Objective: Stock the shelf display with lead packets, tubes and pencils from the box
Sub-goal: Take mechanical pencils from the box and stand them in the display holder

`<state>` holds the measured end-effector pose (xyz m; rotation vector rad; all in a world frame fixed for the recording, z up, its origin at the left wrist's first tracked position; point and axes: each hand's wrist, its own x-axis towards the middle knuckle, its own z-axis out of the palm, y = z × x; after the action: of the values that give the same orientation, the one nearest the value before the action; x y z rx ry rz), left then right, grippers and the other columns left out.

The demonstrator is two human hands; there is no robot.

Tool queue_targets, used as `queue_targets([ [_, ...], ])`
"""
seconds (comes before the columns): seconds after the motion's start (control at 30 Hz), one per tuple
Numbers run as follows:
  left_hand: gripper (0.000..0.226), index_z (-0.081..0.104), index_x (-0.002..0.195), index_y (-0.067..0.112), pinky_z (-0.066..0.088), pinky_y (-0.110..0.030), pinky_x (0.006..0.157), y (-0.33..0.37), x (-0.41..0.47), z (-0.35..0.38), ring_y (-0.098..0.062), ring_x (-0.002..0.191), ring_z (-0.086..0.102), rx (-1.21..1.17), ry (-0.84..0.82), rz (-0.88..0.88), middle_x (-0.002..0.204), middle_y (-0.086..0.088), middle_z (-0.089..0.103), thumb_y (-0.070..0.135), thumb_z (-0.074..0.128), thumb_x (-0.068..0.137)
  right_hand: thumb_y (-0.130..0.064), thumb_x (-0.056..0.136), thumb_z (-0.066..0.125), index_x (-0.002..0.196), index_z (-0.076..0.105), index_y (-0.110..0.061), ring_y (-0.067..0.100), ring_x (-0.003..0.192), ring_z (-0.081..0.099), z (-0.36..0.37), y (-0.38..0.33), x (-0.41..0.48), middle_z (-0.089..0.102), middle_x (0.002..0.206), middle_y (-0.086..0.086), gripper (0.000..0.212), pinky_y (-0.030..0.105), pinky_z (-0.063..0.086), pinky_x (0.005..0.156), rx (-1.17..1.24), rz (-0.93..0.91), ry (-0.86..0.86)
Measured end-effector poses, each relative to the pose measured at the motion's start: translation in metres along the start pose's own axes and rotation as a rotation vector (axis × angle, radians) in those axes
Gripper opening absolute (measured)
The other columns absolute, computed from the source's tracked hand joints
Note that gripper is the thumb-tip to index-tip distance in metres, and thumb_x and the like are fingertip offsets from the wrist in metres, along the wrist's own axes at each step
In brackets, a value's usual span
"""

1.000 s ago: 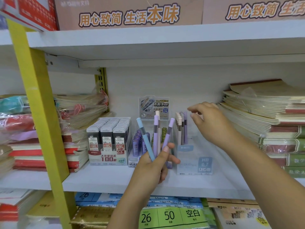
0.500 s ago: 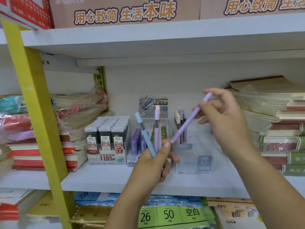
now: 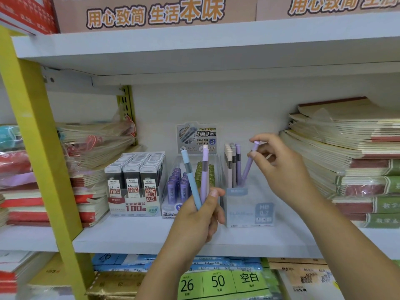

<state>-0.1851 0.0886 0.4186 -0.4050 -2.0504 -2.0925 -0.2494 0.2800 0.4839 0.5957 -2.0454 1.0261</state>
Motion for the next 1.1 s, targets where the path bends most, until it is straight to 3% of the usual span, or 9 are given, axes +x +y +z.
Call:
queue_targets([
  [0.13,0.026,0.067,0.105,0.026,0.030,-0.017,0.039,-0.001,0.000,0.001,-0.008,0.040,0.038,0.010,0.002,0.004,0.067,0.000,0.066,0.040,0.045,0.103,-0.018,0.090,0.064,0.103,0.051,-0.041,-0.001,0.083,0.060,0.003,0.001,0.000,0.066,0.088,-0.008,0.029,0.005,0.039,0.065,-0.024,-0.009,-0.004],
  [0.37,0.028,0.067,0.106,0.023,0.031,-0.018,0.040,0.000,-0.001,0.000,-0.008,0.041,0.038,0.022,0.004,-0.012,0.068,0.000,0.067,0.041,0.044,0.103,-0.019,0.088,0.066,0.102,0.050,-0.040,0.000,0.081,0.058,0.007,0.001,-0.001,0.062,0.088,-0.005,0.029,0.011,0.039,0.067,-0.065,-0.014,0.062],
  [0.73,0.027,0.067,0.105,0.026,0.031,-0.019,0.041,-0.001,-0.002,0.000,-0.008,0.041,0.038,0.000,0.001,-0.018,0.071,0.000,0.068,0.040,0.045,0.103,-0.023,0.086,0.069,0.101,0.047,-0.041,0.015,0.079,0.059,0.009,-0.003,-0.002,0.065,0.074,-0.007,0.032,0.035,0.049,0.069,-0.084,-0.018,0.057],
  [0.97,0.026,0.067,0.106,0.027,0.032,-0.019,0.042,-0.001,-0.002,-0.001,-0.009,0.042,0.039,0.006,-0.006,-0.016,0.071,0.000,0.068,0.041,0.045,0.102,-0.029,0.087,0.067,0.115,0.053,-0.042,0.007,0.086,0.045,0.010,0.002,0.003,0.065,0.079,-0.017,0.033,0.027,0.038,0.060,-0.278,0.009,-0.006],
  [1.1,0.026,0.068,0.105,0.029,0.032,-0.019,0.042,-0.001,-0.002,-0.001,-0.009,0.042,0.038,0.006,-0.009,-0.014,0.071,0.000,0.068,0.041,0.045,0.103,-0.033,0.088,0.065,0.125,0.053,-0.043,0.005,0.094,0.038,0.004,0.000,0.004,0.065,0.095,-0.017,0.040,0.028,0.033,0.070,-0.422,0.025,-0.082],
])
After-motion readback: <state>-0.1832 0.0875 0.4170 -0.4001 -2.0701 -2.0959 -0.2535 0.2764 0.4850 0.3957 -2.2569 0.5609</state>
